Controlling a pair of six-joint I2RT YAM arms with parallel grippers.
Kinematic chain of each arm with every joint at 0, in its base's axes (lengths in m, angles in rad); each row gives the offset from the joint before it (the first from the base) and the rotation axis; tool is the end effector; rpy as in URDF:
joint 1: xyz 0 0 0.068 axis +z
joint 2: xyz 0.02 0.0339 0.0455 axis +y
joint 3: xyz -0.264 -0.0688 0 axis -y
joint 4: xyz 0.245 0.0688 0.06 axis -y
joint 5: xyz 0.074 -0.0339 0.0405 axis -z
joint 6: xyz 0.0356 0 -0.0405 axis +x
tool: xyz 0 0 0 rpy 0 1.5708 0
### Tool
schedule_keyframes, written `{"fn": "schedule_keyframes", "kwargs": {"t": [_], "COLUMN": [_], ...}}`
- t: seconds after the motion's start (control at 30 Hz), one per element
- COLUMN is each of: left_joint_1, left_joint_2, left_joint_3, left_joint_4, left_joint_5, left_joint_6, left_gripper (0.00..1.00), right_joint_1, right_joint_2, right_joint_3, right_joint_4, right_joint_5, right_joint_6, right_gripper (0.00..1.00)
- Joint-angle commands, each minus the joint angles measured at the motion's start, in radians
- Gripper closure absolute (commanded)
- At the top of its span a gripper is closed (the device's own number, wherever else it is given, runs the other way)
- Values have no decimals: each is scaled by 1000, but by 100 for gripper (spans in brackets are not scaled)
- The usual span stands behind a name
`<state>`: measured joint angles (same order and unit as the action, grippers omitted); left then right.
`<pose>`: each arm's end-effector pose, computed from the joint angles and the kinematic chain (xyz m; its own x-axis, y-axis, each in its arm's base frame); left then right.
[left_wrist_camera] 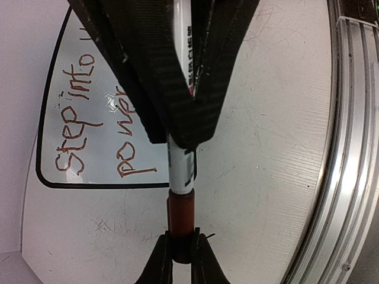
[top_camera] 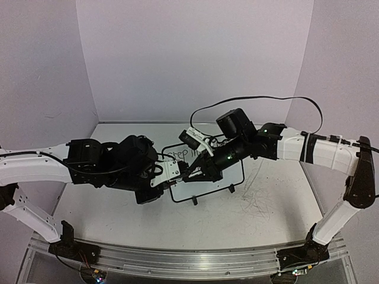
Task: Write a sentence on the whiteboard
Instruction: Insert the whiteboard marker without the cap into the pen cap.
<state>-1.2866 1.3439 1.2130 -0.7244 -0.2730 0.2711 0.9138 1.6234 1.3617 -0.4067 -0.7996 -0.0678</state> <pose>0.0884 -0.2684 0.3165 0.0304 0.8158 -0.5775 0.8995 0.2297 0.3717 0.2019 0.3035 0.3105 -0.3169 -0.4882 -0.8131 -0.9192 -0.0531 0.3902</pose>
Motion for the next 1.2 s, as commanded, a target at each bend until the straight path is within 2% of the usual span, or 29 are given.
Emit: {"fn": "schedule_keyframes", "kwargs": {"t": [0.0,0.2,0.4,0.5,0.63,0.7,0.73,0.77,0.87,0.93,1.03,1.1,1.17], "left_joint_1": [-52,-111,-158,-162,-160,-160,-160,-159,-159,-157,-157,-156,-155], "left_joint_2": [30,39,27,33,11,-27,-46,-70,-151,-211,-283,-327,-354], "left_joint_3": [121,115,77,69,28,-18,-39,-64,-130,-157,-170,-171,-163], "left_joint_4": [150,282,411,426,427,425,424,420,402,380,365,370,379], "left_joint_5": [-29,-98,-122,-132,-178,-245,-275,-315,-372,-387,-406,-441,-502], "left_joint_6": [44,83,88,86,64,33,10,-12,-100,-150,-222,-257,-298], "left_gripper": [100,100,100,100,100,100,96,87,52,39,28,25,22], "right_joint_1": [43,115,148,162,143,92,73,50,14,14,21,53,124], "right_joint_2": [33,71,67,81,30,-25,-50,-81,-150,-166,-152,-132,-84], "right_joint_3": [40,33,-24,-21,-91,-165,-201,-241,-333,-383,-449,-476,-454], "right_joint_4": [10,59,234,246,271,309,325,339,384,414,513,589,633], "right_joint_5": [-39,-35,-48,-35,11,35,41,53,83,113,141,198,341], "right_joint_6": [-15,13,125,138,149,174,181,184,184,175,189,197,196], "right_gripper": [100,100,100,100,100,100,100,100,100,100,100,100,100]}}
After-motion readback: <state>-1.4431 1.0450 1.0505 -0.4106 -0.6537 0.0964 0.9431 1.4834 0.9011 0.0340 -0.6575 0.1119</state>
